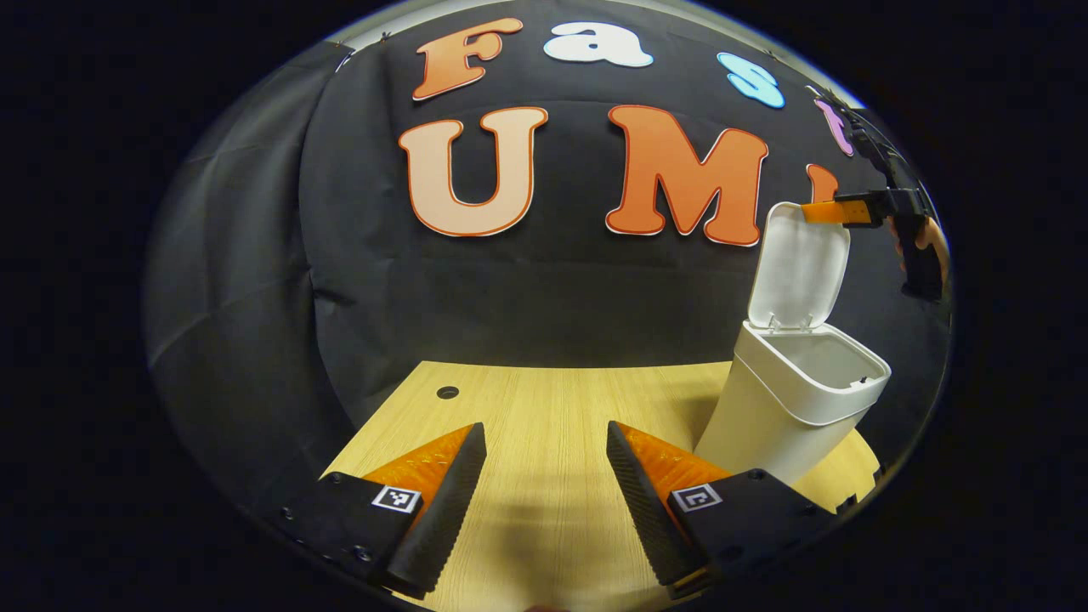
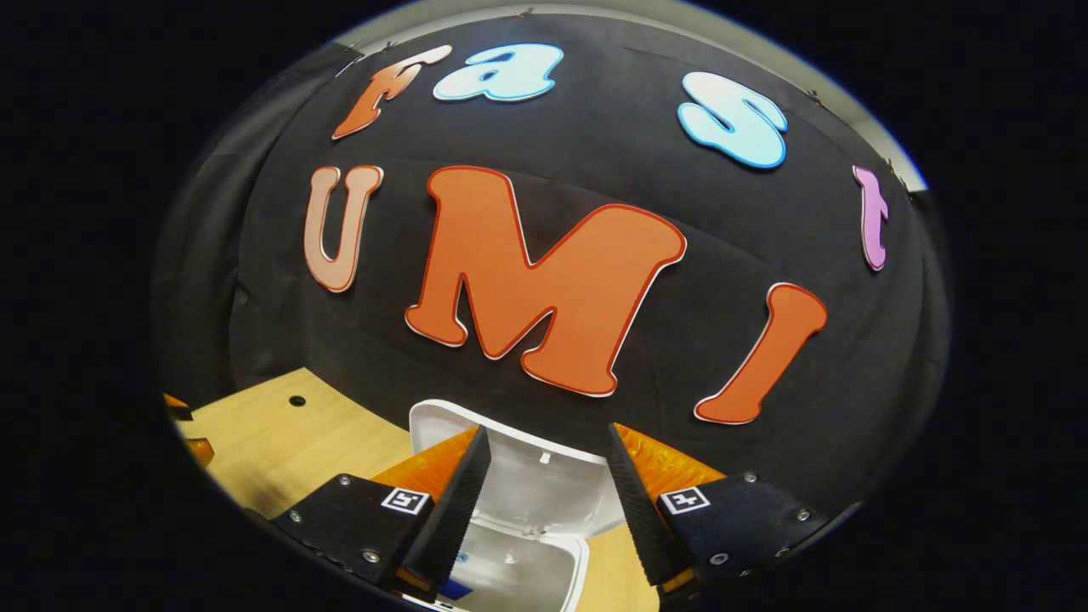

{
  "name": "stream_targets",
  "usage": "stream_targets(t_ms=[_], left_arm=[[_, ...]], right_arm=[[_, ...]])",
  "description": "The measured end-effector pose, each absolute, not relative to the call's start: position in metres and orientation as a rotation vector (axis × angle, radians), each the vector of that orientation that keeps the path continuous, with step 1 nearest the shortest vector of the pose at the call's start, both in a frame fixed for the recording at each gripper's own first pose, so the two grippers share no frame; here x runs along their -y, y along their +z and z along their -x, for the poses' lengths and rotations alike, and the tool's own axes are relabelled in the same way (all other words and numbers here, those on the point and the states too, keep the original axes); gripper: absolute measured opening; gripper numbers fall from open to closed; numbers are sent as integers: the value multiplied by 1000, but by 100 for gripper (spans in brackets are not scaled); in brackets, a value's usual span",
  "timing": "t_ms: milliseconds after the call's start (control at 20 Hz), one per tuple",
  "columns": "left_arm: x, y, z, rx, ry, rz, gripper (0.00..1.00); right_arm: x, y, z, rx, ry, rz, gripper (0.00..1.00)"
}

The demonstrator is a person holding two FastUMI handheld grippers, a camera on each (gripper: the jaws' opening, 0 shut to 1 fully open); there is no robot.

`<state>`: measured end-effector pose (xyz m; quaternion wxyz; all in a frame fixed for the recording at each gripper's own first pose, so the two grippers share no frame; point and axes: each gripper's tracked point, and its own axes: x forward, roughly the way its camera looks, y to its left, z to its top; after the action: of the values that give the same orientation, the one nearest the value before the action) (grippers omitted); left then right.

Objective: Press the lid of the desktop garbage bin to open it, pick up the crumpled paper on the desktop and throw it into the bin, then pick up the pop can on the desktop and drop it into the bin, and finally close the garbage bin lid.

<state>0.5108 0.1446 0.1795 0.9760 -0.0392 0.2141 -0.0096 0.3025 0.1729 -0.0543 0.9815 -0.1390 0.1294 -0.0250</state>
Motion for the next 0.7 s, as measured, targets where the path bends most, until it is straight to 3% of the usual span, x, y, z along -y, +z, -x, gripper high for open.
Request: stream_targets(t_ms=[700], left_arm=[[-118,174,-518,-450,-156,49,92]], right_arm=[[-195,-81,-230,-386,72,69,84]])
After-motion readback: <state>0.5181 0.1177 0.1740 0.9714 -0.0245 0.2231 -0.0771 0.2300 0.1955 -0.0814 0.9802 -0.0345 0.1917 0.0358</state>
